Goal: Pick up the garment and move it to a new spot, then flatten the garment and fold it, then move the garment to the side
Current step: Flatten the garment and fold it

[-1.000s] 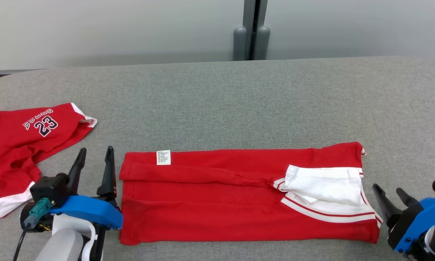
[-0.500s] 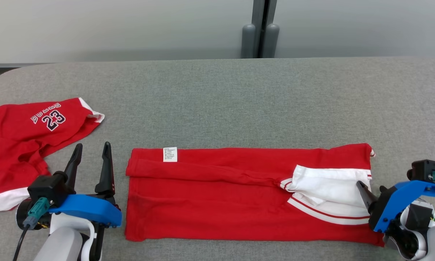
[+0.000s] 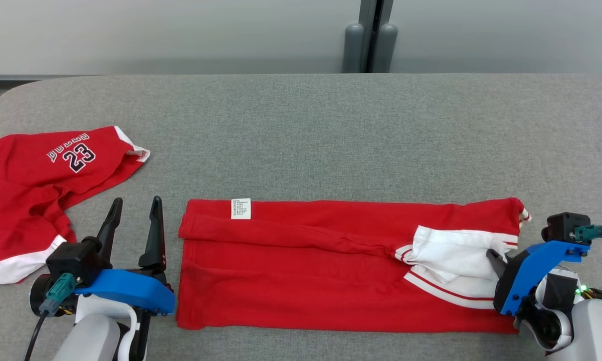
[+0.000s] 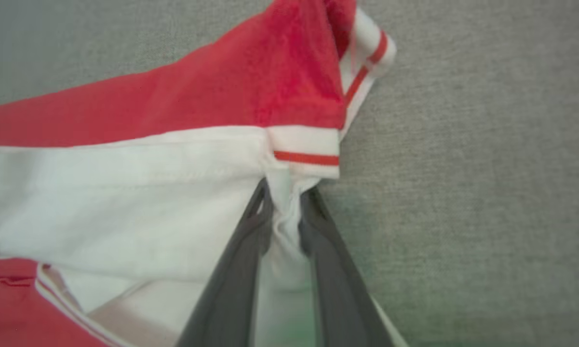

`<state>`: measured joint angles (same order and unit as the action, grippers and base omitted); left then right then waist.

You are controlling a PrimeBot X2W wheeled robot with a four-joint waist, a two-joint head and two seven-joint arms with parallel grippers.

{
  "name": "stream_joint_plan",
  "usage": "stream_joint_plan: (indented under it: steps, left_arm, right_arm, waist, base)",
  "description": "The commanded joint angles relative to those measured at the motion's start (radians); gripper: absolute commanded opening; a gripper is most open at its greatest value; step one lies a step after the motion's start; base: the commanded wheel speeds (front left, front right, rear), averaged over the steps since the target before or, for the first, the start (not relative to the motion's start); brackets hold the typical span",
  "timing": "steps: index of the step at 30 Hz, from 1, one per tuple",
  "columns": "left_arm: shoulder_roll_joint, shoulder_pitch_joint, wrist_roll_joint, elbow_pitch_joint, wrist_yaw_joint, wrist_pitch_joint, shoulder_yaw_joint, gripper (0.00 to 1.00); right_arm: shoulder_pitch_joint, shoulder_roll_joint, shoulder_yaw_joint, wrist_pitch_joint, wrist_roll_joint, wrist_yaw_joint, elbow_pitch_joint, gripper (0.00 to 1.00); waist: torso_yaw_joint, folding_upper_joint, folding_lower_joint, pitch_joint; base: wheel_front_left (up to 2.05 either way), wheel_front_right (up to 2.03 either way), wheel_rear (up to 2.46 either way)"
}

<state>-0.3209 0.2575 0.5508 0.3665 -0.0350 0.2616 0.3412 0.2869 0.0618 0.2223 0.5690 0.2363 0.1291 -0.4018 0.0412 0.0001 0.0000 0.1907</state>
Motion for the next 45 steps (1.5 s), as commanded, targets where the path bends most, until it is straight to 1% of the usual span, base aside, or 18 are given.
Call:
stream_joint_plan:
  steps: [1,3,8,15,18,20,23,27,28,30,32,37,41,45]
  left_arm:
    - [-0.006,0.006,0.004,0.002,-0.006,0.003,0.0,1.0]
    - [-0.005,0.001,0.008,0.002,-0.008,0.003,-0.002,1.0]
    - [-0.009,-0.011,0.011,-0.001,-0.009,0.003,-0.008,1.0]
    - [-0.011,-0.021,0.016,-0.005,-0.013,0.004,-0.015,1.0]
    - [-0.012,-0.024,0.018,-0.004,-0.009,0.004,-0.017,1.0]
    - [-0.009,-0.022,0.016,-0.002,-0.009,0.004,-0.015,1.0]
    - [-0.006,-0.021,0.015,-0.002,-0.009,0.004,-0.012,1.0]
    - [-0.006,-0.028,0.016,0.001,-0.008,0.004,-0.01,1.0]
    - [-0.006,-0.028,0.016,0.001,-0.008,0.004,-0.01,1.0]
    - [-0.005,-0.029,0.018,0.002,-0.006,0.004,-0.009,1.0]
    - [-0.006,-0.028,0.02,0.002,-0.004,0.004,-0.009,1.0]
    - [-0.009,-0.028,0.018,0.001,-0.008,0.004,-0.012,1.0]
    - [-0.008,-0.024,0.02,-0.001,-0.008,0.004,-0.011,1.0]
    - [-0.007,-0.009,0.02,-0.001,-0.004,0.004,-0.005,1.0]
  right_arm:
    - [-0.013,-0.01,-0.013,-0.009,0.019,0.003,0.008,0.0]
    - [-0.019,0.01,-0.004,-0.025,0.037,0.002,0.045,0.0]
    - [-0.056,0.076,0.05,-0.017,0.064,0.001,0.128,0.0]
    - [-0.085,0.126,0.203,0.019,0.037,0.002,0.239,0.0]
    - [-0.07,0.11,0.274,0.051,0.026,0.002,0.283,0.0]
    - [-0.07,0.098,0.287,0.075,0.015,0.002,0.306,0.0]
    - [-0.091,0.071,0.274,0.119,0.004,0.002,0.336,0.0]
    - [-0.111,0.033,0.213,0.162,0.007,0.002,0.394,0.0]
    - [-0.111,0.033,0.213,0.162,0.007,0.002,0.394,0.0]
    - [-0.119,0.019,0.163,0.179,0.019,0.002,0.426,0.0]
    - [-0.132,0.007,0.096,0.196,0.034,0.002,0.458,0.0]
    - [-0.134,-0.003,-0.111,0.224,0.067,0.002,0.513,0.0]
    - [-0.089,-0.007,-0.258,0.212,0.09,0.002,0.493,0.0]
    - [-0.02,-0.011,-0.367,0.174,0.116,0.002,0.404,0.0]
  waist:
    - [-0.005,-0.0001,0.0,-0.003]
    - [-0.011,-0.0001,0.0,-0.006]
    - [-0.027,-0.0001,0.0,-0.015]
    - [-0.042,-0.0001,0.0,-0.018]
    - [-0.046,-0.0001,0.0,-0.021]
    - [-0.043,-0.0001,0.0,-0.025]
    - [-0.038,-0.0001,0.0,-0.032]
    - [-0.031,-0.0001,0.0,-0.043]
    - [-0.031,-0.0001,0.0,-0.043]
    - [-0.027,-0.0001,0.0,-0.047]
    - [-0.023,-0.0001,0.0,-0.051]
    - [-0.02,-0.0001,0.0,-0.054]
    - [-0.02,-0.0001,0.0,-0.049]
    - [-0.017,-0.0001,0.0,-0.037]
  base:
    - [0.0,0.0,0.0]
    - [0.0,0.0,0.0]
    - [0.0,0.0,0.0]
    - [0.0,0.0,0.0]
    - [0.0,0.0,0.0]
    - [0.0,0.0,0.0]
    - [0.0,0.0,0.0]
    - [0.0,0.0,0.0]
    - [0.0,0.0,0.0]
    - [0.0,0.0,0.0]
    - [0.0,0.0,0.0]
    - [0.0,0.0,0.0]
    - [0.0,0.0,0.0]
    - [0.0,0.0,0.0]
